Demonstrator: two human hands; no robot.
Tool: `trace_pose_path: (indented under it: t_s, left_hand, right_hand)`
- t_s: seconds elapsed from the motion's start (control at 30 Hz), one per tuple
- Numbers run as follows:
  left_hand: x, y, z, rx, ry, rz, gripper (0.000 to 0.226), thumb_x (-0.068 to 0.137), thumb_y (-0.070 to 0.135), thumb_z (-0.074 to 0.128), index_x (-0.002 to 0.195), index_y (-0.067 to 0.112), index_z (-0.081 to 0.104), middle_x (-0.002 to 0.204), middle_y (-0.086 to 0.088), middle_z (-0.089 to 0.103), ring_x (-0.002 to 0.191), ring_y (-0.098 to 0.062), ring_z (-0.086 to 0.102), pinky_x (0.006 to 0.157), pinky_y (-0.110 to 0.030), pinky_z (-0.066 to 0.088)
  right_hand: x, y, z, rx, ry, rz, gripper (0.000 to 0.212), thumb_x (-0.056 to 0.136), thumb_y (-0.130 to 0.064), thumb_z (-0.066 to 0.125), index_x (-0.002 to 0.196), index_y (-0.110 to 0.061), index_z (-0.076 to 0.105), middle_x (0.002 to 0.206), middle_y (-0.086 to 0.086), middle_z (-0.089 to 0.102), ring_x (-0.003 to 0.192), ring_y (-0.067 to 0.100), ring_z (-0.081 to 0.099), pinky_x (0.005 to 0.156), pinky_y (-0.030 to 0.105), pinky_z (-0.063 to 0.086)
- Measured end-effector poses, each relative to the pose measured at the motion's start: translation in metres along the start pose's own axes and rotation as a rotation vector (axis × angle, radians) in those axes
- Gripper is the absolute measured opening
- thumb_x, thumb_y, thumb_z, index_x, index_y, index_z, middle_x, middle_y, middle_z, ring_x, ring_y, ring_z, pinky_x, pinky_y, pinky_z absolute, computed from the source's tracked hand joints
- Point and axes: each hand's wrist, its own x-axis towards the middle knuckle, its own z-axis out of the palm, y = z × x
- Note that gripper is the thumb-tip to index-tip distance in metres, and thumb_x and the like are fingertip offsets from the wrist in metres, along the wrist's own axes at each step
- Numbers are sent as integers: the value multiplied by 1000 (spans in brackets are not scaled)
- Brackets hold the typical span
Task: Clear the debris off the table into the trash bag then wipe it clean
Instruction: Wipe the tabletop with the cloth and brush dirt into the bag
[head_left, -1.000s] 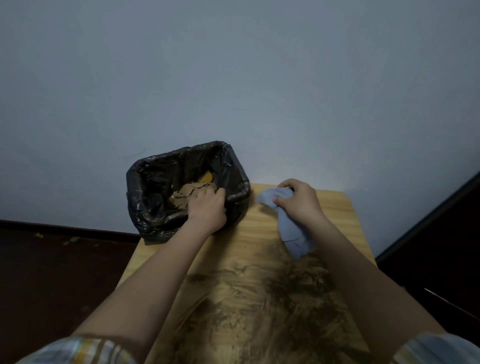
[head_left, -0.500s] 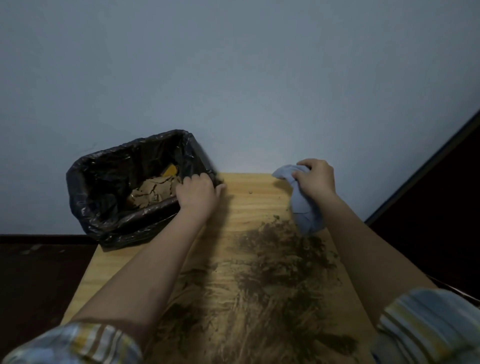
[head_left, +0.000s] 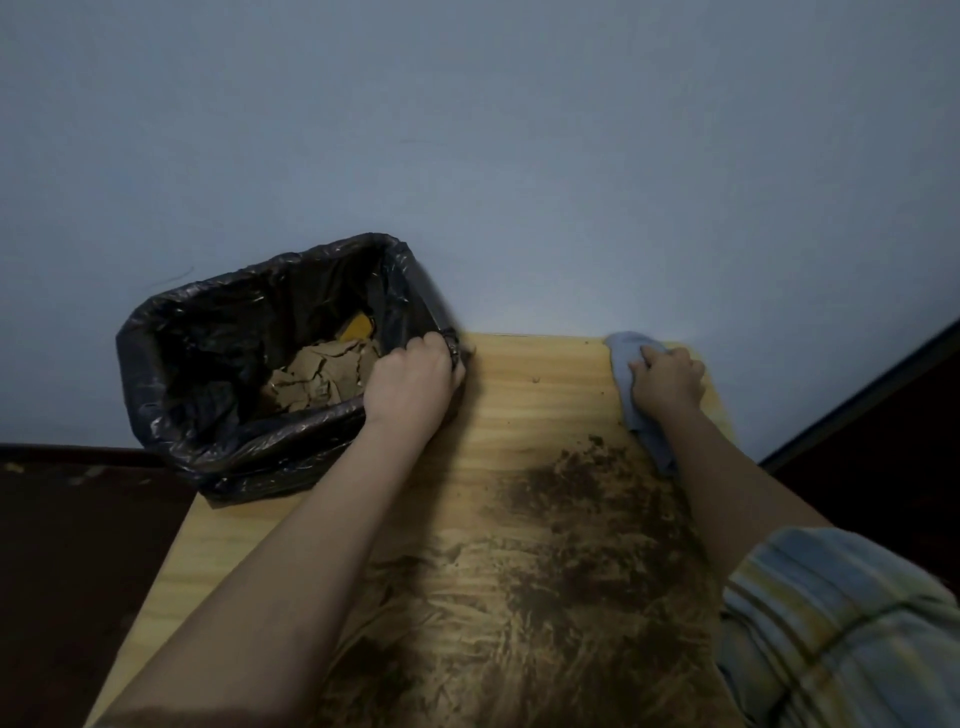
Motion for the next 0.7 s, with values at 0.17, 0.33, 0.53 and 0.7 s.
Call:
trace_pose_path:
  t_s: [0.17,0.33,0.53,0.7]
  left_hand:
    - [3,0,3,-6,26,-6,34,99,39,38,103,9,53,96,-8,64,83,-25,66,56,-30,33]
    - [2,-2,5,-25,50,-7,32,99,40,40,100,10,53,92,-6,64,78,-24,65,53,-29,32]
    - [3,-2,7,-26,56,-9,34,98,40,40,103,9,53,96,-8,64,84,-25,65,56,-30,33]
    - [4,-2,6,-37,57,-6,34,99,39,40,103,8,52,97,-9,64,84,-27,65,57,-31,34]
  right_hand:
    - [10,-25,8,-88,-36,-103,46,104,-39,34,140,-13,42,146,14,29,132,35,27,99,48,38]
    - [15,-42,10,-231,-12,-232,37,103,-16,37,140,-13,43,132,19,39,118,36,40,87,39,42]
    - [-13,-60,19,-199,-145,-725,41,99,-6,38,131,-21,59,127,15,45,112,34,43,90,39,41]
    - [-38,-69,10,-244,-379,-1058,37,94,-3,46,123,-13,67,114,18,55,102,33,51,83,39,42]
